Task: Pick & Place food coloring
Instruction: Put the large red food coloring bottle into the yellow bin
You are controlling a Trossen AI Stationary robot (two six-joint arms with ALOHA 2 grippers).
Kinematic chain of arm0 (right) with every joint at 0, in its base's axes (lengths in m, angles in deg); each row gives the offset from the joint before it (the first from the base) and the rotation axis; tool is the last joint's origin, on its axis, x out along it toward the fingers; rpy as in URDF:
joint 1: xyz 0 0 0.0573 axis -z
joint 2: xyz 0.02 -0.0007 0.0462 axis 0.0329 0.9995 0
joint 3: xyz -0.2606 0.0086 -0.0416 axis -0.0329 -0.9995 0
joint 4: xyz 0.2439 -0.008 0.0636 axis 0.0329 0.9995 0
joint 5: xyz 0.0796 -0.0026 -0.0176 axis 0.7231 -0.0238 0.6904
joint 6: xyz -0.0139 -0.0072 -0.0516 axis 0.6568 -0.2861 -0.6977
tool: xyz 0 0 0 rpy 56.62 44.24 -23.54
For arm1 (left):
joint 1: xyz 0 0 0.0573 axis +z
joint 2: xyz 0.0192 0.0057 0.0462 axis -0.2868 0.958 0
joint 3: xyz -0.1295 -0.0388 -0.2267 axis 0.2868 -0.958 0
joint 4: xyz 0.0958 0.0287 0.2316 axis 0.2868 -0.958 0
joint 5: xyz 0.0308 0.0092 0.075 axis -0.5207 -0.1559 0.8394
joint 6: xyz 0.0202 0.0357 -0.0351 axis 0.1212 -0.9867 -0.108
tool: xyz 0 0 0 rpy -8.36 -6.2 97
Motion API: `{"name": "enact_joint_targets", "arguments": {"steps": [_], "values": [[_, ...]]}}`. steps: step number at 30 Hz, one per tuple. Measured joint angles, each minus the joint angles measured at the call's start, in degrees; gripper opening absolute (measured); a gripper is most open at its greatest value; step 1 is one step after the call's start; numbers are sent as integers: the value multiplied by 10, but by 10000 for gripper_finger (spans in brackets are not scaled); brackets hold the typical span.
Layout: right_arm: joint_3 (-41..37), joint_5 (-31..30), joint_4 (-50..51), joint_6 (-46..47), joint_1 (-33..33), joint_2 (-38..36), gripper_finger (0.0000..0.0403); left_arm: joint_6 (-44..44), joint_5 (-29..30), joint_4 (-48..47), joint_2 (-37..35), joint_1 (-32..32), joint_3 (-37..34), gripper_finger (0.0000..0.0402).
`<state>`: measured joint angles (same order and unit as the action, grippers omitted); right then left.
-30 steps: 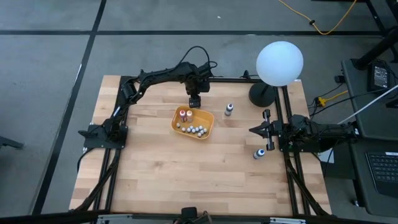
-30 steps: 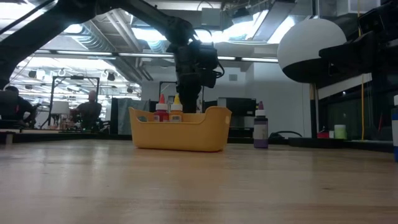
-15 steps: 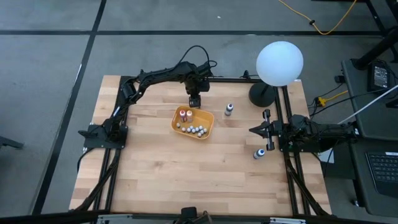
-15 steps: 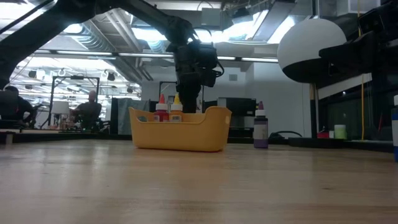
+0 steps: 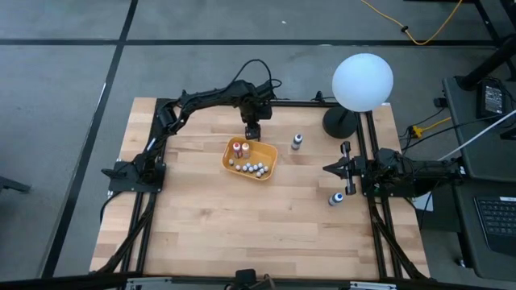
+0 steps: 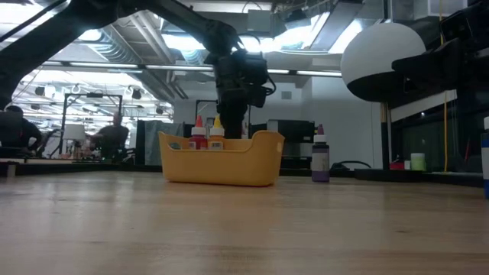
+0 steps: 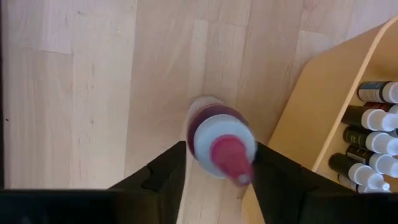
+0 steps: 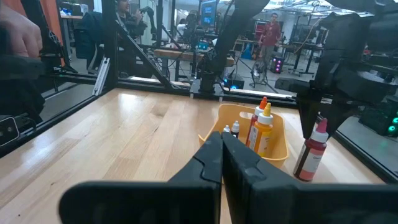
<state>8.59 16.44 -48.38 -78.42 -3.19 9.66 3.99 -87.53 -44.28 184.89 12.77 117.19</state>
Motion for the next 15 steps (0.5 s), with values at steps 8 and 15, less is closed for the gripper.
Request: {"name": "enact_joint_targets", "arguments": {"steps": [8,15], "values": [[0,0,0,0,0,0,8,-2,0,11,1,-10,4,218],[0,0,0,0,0,0,8,-1,3,11,1,-10,4,212]]}}
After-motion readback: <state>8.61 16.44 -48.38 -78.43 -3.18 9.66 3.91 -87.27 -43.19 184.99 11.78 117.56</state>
